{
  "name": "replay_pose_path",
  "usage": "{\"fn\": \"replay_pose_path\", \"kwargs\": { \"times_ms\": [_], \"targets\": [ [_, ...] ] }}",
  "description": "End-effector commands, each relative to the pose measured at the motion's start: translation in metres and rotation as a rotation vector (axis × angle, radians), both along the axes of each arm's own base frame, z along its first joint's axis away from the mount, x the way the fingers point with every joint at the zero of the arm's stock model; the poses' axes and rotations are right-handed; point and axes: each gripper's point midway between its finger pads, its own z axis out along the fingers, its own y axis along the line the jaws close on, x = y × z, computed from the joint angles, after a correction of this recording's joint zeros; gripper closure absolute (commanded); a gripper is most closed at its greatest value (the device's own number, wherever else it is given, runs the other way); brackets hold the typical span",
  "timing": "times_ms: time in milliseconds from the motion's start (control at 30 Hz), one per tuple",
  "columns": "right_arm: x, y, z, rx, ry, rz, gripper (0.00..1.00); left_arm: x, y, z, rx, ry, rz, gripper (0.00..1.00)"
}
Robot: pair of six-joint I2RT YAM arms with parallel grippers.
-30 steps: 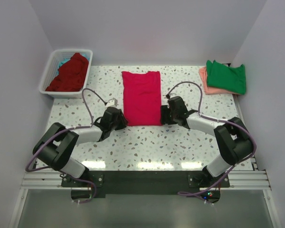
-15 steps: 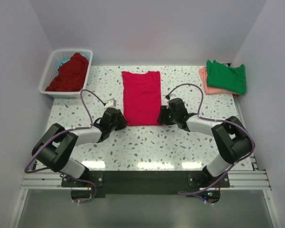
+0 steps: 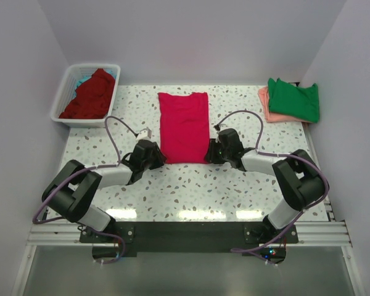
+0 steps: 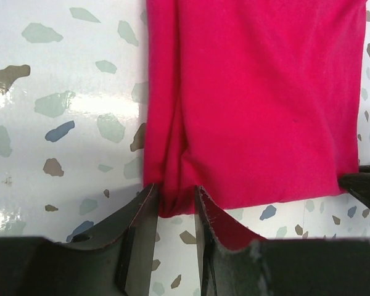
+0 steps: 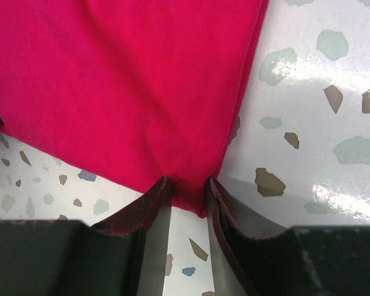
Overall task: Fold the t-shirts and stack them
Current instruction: Fold the tshirt
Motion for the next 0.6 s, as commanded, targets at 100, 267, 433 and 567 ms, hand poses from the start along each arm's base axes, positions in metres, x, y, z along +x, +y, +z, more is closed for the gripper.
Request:
{"fn": "replay_pose_path", "kwargs": {
  "times_ms": [100, 267, 433, 567],
  "targets": [
    [-0.006, 0.010, -0.008, 0.020, 0.027, 0.029, 0.76, 0.006, -0.011, 0.004, -0.047, -0.024, -0.028, 0.68],
    [-0.007, 0.009, -0.011, 0.006, 0.039, 0.034, 0.87, 0.006, -0.010, 0.001, -0.040, -0.012, -0.027, 0.75],
    [-0.009, 0.008, -0.015, -0.003, 0.056, 0.038, 1.00, 0.006, -0.014, -0.004, -0.038, -0.005, -0.046, 0.85],
    [-0.012, 0.005, -0.017, -0.016, 0.063, 0.034, 1.00, 0.004, -0.012, -0.006, -0.026, 0.002, -0.051, 1.00]
  ]
}}
